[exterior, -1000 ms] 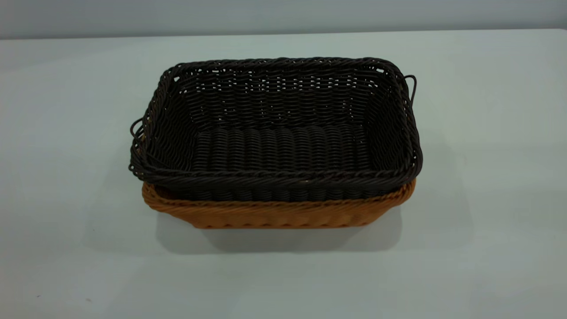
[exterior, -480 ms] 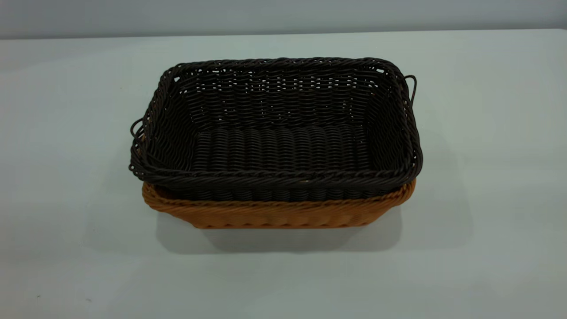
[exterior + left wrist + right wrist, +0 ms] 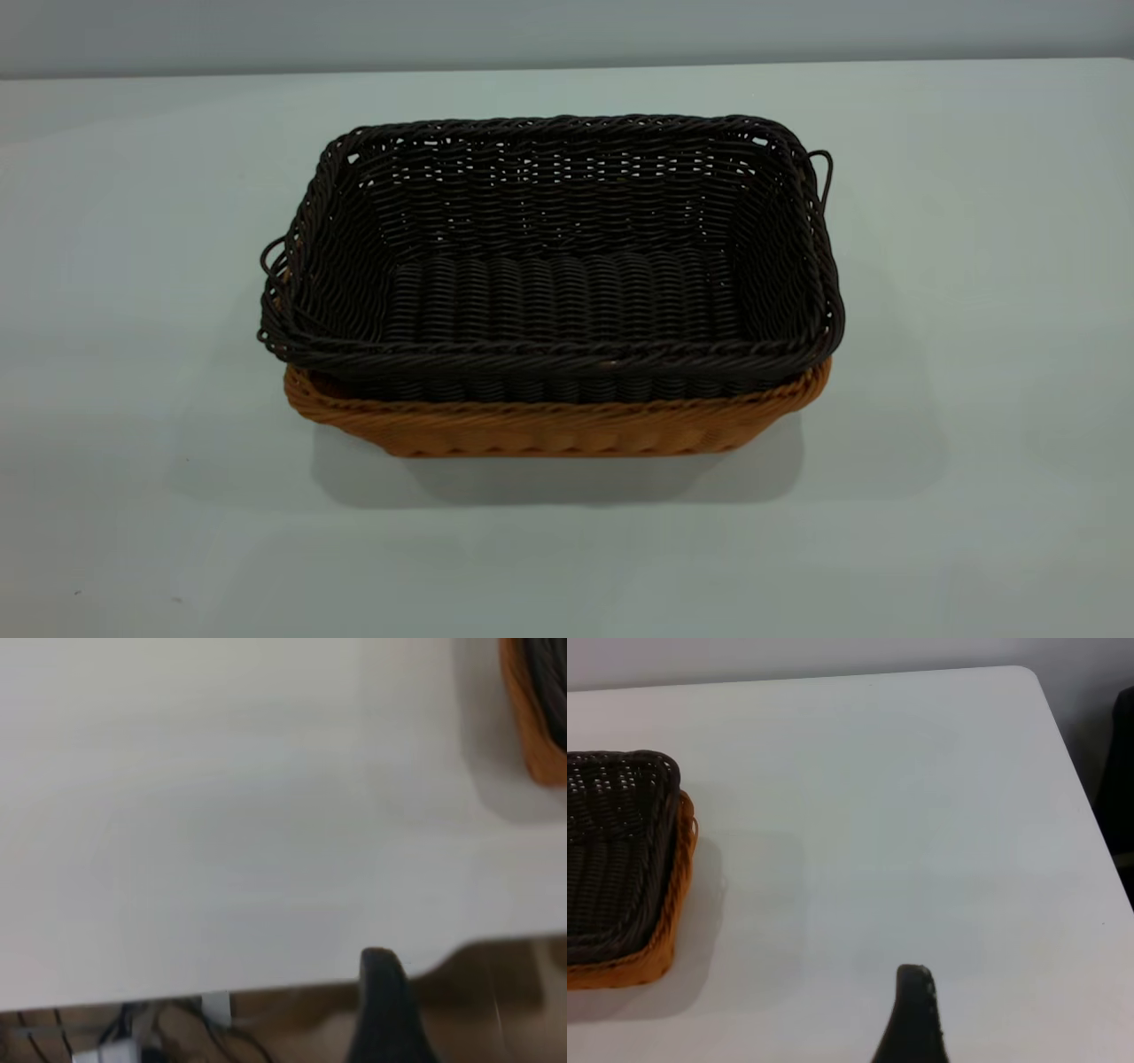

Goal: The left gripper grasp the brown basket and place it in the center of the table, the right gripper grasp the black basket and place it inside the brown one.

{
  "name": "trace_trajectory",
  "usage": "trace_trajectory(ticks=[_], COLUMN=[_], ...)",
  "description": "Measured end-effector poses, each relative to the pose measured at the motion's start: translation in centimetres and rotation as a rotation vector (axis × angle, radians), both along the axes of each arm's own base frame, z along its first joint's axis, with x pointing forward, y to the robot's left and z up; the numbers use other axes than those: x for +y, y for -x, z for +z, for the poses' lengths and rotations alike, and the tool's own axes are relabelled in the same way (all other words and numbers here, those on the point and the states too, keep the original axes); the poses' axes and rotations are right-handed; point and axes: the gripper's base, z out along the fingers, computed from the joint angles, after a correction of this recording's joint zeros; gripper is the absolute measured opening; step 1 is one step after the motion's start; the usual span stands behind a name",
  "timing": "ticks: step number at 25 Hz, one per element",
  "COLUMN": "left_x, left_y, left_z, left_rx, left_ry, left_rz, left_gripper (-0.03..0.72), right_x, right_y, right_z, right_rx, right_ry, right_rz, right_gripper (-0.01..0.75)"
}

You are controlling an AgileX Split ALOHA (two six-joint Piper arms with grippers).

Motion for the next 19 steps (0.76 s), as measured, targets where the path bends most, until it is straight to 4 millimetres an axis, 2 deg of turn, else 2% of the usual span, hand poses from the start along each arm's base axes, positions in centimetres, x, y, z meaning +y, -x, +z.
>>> trace_trajectory(ticks=[5, 19], left_x=[0.0, 0.0], left_y=[2.0, 2.2], left_z=[-0.1, -0.2], left_rx=[-0.131, -0.138], left_ry=[0.003, 0.002], left_rz=[0.085, 0.103], left_gripper=[0.442, 0.442], right_x=[0.0, 0.0], right_y=[0.0, 0.0], right_z=[0.0, 0.0], right_rx=[0.000, 0.000], right_ry=[0.000, 0.000], right_rz=[0.000, 0.000], right_gripper=[0.530, 0.530])
